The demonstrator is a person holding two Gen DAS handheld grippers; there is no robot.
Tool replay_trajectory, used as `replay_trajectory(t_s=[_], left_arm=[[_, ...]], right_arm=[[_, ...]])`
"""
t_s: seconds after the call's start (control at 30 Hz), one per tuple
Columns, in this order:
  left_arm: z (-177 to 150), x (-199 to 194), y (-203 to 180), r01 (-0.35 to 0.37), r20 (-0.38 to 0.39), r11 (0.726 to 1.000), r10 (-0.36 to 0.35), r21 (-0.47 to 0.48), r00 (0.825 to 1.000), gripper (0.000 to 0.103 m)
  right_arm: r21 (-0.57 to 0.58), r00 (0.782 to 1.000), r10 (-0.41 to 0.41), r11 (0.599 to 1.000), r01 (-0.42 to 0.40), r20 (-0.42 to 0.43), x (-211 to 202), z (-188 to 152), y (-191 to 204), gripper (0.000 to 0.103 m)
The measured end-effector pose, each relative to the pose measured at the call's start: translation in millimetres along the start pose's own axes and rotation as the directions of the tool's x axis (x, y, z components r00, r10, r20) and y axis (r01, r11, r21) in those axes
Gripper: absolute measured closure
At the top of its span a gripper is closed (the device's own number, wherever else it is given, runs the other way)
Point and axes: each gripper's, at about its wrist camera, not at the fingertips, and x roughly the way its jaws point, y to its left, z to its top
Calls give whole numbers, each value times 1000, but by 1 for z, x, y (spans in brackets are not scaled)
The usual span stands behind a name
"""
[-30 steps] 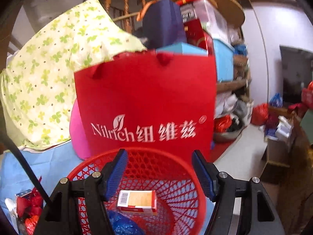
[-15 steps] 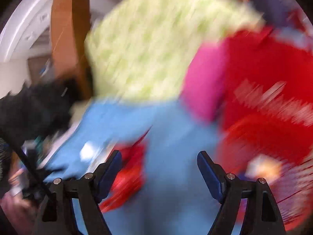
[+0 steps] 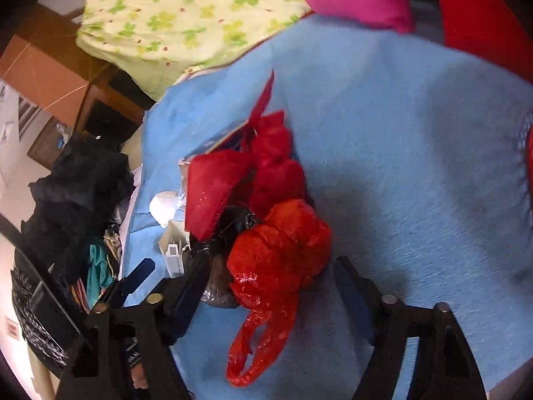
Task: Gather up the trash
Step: 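Grasp the long white carton with left tool while right tool grasps the red plastic bag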
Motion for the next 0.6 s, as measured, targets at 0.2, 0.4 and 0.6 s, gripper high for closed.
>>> replay_trajectory(t_s=[0.2, 0.4, 0.6], left_arm=[[1, 14, 0, 39, -29, 999, -39, 6, 999, 34], [2, 15, -5, 51, -32, 999, -51, -8, 998, 39], [2, 12, -9, 5, -36, 1000, -5, -2, 999, 54]], right_arm=[[44, 1000, 2, 999, -3, 23, 3, 1, -8, 48], [4, 999, 1, 1000, -1, 37, -8, 1, -9, 65], [-15, 999, 23, 1000, -22, 41, -20, 1, -12, 64]])
